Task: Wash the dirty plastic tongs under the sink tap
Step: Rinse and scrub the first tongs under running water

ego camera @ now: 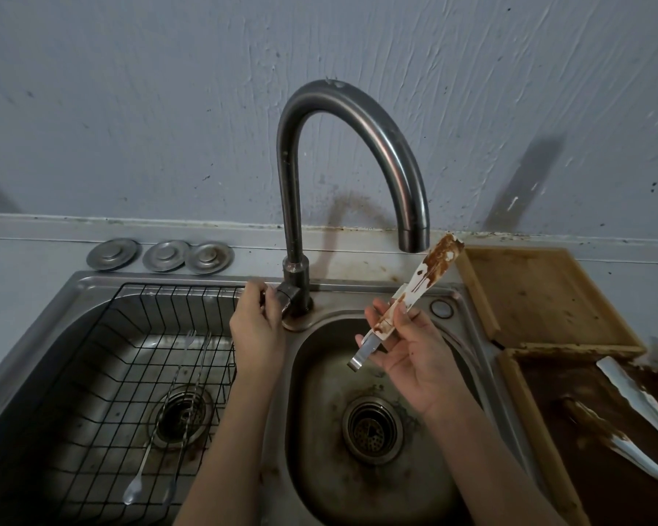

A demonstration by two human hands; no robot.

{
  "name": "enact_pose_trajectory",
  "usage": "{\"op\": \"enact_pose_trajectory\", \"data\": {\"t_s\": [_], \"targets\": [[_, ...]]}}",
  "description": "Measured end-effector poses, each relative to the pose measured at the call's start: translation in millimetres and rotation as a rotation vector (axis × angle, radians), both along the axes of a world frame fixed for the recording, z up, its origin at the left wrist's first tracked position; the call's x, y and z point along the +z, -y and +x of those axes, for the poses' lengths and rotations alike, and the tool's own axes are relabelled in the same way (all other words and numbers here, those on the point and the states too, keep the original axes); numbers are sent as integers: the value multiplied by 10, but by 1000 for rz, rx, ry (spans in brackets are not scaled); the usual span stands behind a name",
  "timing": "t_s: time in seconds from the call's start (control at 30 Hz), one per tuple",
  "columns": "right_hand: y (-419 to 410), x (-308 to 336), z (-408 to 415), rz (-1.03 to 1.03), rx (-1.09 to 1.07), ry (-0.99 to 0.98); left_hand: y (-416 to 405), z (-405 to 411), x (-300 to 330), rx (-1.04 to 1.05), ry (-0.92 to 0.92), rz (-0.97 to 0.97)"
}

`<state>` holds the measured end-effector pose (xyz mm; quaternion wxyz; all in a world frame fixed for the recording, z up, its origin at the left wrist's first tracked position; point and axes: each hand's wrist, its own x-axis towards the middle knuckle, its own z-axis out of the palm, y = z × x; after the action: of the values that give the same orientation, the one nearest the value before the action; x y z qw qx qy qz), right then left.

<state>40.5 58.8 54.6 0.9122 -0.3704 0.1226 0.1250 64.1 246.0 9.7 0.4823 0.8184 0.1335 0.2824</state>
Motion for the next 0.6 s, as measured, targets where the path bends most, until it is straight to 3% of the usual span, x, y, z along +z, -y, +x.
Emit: {"op": "enact_pose_trajectory", "data": {"t_s": [0.6], "targets": [[-2, 51, -36, -9, 16, -13, 99, -164, 128, -12, -57, -94]]}}
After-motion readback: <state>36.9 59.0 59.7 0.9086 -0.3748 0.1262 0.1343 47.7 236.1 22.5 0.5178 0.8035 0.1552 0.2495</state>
